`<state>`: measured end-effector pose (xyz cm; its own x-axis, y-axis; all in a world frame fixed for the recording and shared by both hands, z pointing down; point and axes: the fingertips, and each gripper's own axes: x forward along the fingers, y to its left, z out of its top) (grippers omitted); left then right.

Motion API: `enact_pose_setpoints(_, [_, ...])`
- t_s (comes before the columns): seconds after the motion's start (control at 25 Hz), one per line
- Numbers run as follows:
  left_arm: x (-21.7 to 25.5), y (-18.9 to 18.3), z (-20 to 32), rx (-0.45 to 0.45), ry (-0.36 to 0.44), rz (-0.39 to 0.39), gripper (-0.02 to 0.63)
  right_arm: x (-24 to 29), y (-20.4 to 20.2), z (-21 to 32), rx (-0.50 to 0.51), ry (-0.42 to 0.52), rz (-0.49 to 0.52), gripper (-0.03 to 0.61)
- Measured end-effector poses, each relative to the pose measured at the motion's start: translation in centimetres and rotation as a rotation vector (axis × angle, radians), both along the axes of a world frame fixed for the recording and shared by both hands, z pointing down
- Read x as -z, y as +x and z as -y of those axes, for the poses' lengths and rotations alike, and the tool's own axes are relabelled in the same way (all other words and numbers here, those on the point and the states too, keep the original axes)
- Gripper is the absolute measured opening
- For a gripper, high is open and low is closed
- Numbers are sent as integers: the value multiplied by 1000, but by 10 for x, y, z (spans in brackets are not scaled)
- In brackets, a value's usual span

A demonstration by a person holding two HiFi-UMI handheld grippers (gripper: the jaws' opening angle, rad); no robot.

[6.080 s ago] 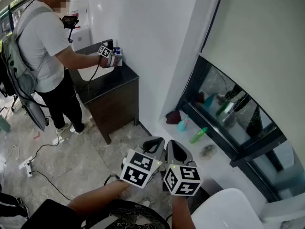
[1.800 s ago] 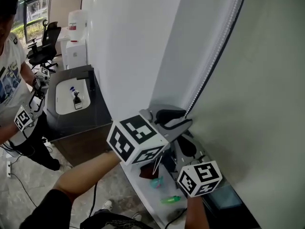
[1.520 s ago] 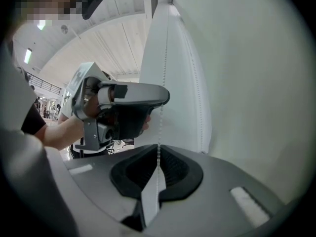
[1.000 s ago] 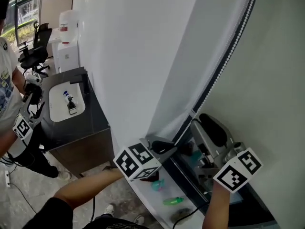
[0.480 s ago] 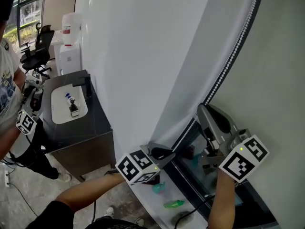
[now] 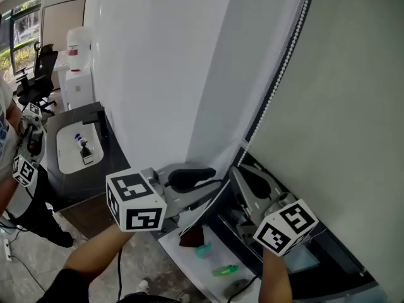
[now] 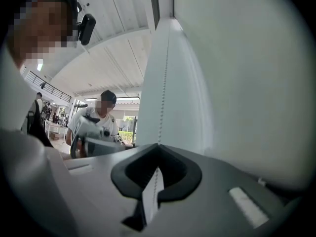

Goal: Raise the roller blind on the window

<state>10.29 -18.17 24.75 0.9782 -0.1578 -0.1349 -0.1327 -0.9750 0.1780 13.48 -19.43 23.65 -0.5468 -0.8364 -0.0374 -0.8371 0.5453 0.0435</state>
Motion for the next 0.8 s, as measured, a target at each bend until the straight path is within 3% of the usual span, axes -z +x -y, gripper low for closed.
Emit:
enact_pose_setpoints(0.16, [15,18,4,6,85,45,114,-81,2,-6,-17,-114,-20,8])
enact_pose_setpoints(0.32, [12,36,6,-3,100,82,114,-135,3,-16,-36,-186,-8,8])
enact_pose_setpoints(0.48, [18,50,3,-24,130,89,111,-152,4,-23,-41,-212,-2,8])
enact_pose_setpoints(0.56, [21,54,1,-28,147,98,46,-154,7,-25,-49,-218,5,8])
enact_pose_setpoints(0.6, [22,56,1,-32,145,104,11,-154,9,-24,-55,-220,2,8])
enact_pose_setpoints(0.72, [20,62,3,-34,98,95,8,-155,13,-27,-49,-244,-12,9])
enact_pose_setpoints(0.8, [14,63,6,-10,89,96,9,-155,11,-36,7,-277,2,14])
